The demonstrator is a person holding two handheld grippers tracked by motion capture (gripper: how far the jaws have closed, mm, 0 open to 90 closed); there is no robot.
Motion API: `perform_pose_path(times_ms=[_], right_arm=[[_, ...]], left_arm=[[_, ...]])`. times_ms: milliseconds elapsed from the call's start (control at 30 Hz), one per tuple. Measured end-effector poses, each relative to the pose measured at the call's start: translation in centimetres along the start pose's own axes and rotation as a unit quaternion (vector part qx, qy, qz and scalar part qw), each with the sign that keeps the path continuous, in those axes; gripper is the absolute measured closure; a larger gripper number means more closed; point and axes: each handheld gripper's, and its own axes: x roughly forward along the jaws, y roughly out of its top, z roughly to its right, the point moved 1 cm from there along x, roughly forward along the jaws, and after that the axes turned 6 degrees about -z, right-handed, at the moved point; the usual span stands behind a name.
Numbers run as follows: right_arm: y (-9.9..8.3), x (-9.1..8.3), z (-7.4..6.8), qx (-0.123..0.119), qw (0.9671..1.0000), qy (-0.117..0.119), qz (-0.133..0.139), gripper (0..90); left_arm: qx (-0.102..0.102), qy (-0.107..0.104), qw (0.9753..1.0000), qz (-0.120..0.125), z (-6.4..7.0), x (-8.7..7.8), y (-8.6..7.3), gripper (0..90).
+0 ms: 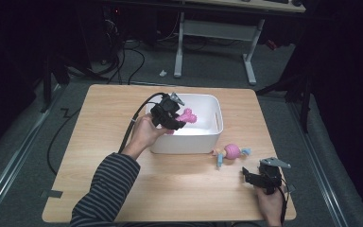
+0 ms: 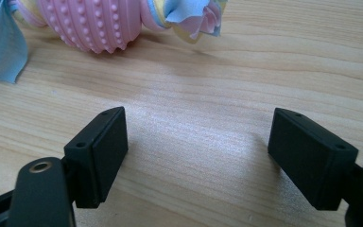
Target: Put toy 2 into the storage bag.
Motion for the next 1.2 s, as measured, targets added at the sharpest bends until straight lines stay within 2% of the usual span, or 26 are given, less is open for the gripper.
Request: perform_pose_path(times_ms=[133, 300, 467, 567, 667, 867, 1000, 1200], right_arm=[[0.0, 0.0, 0.0, 0.0, 1.0, 0.0, 0.0, 20.7], [0.0, 0.0, 0.0, 0.0, 1.0, 0.0, 0.0, 20.7], [0.0, 0.0, 0.0, 0.0, 1.0, 0.0, -0.001, 20.7], [0.0, 0.0, 0.0, 0.0, 1.0, 0.001, 0.0, 20.7], [0.0, 0.0, 0.0, -0.001, 1.0, 0.001, 0.0, 20.7], [0.0, 0.0, 0.0, -0.002, 1.0, 0.001, 0.0, 20.7], [0.0, 0.0, 0.0, -0.002, 1.0, 0.001, 0.0, 20.7], [0.0, 0.0, 0.0, -0.002, 1.0, 0.002, 0.0, 20.7]], left_arm=[[-0.002, -0.008, 1.0, -0.004, -0.1, 0.2, -0.1, 57.8], [-0.002, -0.008, 0.9999, -0.01, -0.1, 0.6, -0.1, 57.1], [-0.009, -0.013, 0.9997, -0.018, -0.2, 1.0, -0.2, 51.9], [-0.011, -0.012, 0.9998, -0.015, -0.2, 0.7, -0.2, 50.1], [-0.012, -0.008, 0.9999, -0.005, -0.1, 0.0, -0.4, 47.5], [-0.022, 0.007, 0.9994, 0.025, -0.4, -2.4, -1.4, 44.3], [-0.031, 0.018, 0.9979, 0.055, -0.6, -4.1, -2.4, 43.1], [-0.046, 0.033, 0.9954, 0.077, -0.7, -6.2, -4.5, 42.2]])
